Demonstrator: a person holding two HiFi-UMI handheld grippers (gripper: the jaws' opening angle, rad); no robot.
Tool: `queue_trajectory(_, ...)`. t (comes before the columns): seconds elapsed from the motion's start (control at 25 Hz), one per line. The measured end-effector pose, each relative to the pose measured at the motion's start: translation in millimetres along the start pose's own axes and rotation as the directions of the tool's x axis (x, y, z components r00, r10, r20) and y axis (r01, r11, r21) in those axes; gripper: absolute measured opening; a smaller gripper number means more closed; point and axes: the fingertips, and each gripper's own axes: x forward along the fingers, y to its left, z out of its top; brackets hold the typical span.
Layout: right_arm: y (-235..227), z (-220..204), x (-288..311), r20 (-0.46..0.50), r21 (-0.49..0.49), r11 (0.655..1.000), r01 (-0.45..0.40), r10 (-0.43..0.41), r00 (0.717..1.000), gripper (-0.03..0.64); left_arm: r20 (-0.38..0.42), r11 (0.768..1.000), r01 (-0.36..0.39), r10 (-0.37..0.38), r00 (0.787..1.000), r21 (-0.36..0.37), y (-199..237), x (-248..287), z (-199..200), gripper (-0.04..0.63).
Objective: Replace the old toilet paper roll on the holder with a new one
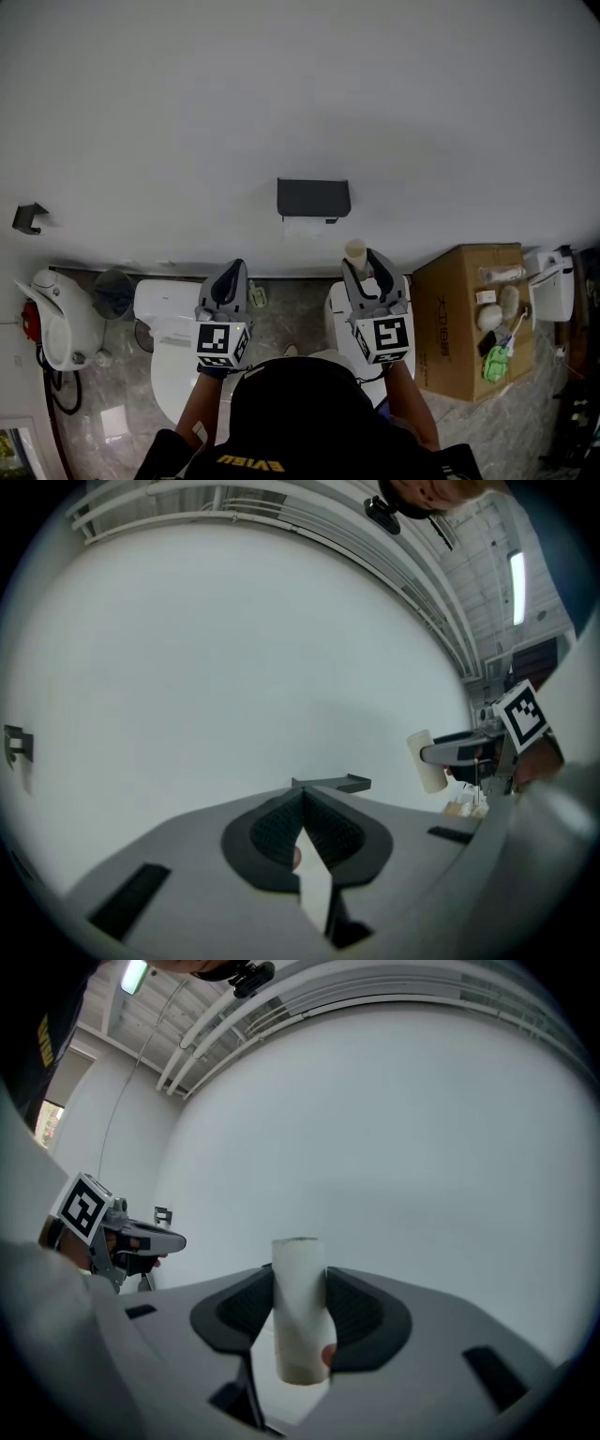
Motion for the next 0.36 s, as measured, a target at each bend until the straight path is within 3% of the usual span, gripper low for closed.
queue_trajectory(0.16, -6, 6, 5, 0.008, -0.019, 1.000, 0.007, -0.007, 1.000, 0.175, 0.009, 1.000, -0.015, 0.015, 1.000, 0.012, 10, -9, 5, 0.012)
queue_trajectory(0.36, -42, 22, 17, 0.054, -0.052, 0.999, 0.014, -0.011, 0.998, 0.175, 0.040, 0.991, -0.116, 0.114, 0.993, 0.060, 31, -27, 8, 0.012)
